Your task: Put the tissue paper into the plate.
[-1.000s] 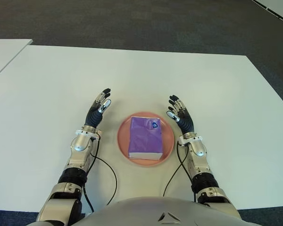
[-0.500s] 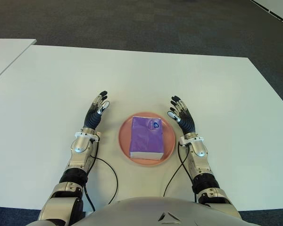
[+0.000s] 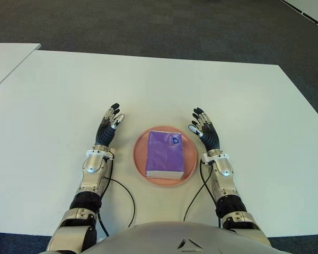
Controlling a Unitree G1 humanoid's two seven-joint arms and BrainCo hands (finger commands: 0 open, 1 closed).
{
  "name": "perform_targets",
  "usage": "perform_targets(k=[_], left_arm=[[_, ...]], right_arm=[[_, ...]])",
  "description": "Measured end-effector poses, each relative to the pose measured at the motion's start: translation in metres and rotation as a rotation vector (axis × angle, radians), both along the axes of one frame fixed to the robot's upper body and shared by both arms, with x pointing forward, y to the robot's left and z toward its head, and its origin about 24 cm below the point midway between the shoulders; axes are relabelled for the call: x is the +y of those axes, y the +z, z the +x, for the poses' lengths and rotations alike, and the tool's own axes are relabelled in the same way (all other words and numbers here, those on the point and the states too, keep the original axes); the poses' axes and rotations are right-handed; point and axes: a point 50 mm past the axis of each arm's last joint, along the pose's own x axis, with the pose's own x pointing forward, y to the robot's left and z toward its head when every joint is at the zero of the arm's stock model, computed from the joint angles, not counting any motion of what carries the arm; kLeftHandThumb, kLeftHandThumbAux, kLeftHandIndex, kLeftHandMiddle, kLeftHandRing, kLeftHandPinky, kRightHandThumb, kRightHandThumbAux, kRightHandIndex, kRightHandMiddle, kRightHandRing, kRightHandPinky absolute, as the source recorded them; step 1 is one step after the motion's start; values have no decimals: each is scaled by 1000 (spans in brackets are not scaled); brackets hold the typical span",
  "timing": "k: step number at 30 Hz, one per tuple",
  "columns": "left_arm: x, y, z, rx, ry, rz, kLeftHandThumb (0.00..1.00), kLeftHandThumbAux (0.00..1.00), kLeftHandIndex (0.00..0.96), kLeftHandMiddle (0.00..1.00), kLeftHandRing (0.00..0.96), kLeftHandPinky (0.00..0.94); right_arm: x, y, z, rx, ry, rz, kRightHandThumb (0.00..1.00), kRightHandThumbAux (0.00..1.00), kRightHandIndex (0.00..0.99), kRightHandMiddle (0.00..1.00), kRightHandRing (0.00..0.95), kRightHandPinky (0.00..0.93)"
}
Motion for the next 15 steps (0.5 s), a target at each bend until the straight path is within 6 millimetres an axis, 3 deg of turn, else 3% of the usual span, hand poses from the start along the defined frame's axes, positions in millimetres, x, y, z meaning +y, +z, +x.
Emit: perform_targets(k=[15], left_arm=[[-4, 0, -3, 18, 20, -6, 0, 390, 0, 0, 0, 0]], right_arm=[[-2, 0, 0, -3, -56, 21, 0, 652, 0, 0, 0, 0]])
